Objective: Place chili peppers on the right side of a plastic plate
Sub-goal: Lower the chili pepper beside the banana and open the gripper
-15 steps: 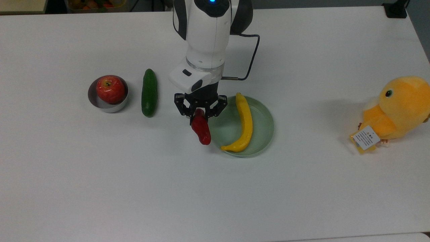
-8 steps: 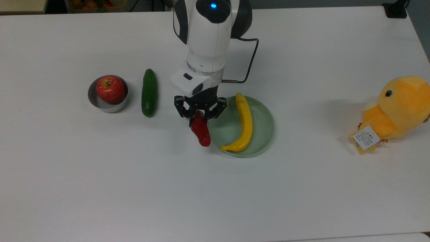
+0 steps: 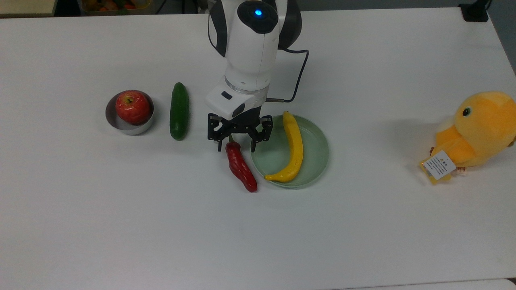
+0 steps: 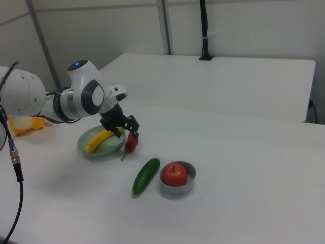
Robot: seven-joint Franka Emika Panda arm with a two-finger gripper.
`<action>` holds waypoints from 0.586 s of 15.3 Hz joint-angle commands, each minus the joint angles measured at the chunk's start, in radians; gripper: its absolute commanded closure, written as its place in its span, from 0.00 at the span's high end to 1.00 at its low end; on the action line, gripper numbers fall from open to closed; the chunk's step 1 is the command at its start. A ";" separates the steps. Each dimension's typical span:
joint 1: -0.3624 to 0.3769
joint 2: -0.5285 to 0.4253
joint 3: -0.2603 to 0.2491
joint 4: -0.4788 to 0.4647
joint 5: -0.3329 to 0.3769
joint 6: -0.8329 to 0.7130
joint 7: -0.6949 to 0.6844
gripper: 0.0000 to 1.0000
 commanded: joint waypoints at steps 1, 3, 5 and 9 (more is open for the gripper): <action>0.009 0.005 -0.007 0.001 -0.030 0.008 -0.002 1.00; 0.007 -0.005 -0.009 0.002 -0.029 -0.003 0.001 1.00; 0.002 -0.047 -0.007 0.001 -0.013 -0.038 0.004 1.00; -0.016 -0.154 -0.006 0.008 0.103 -0.155 -0.007 1.00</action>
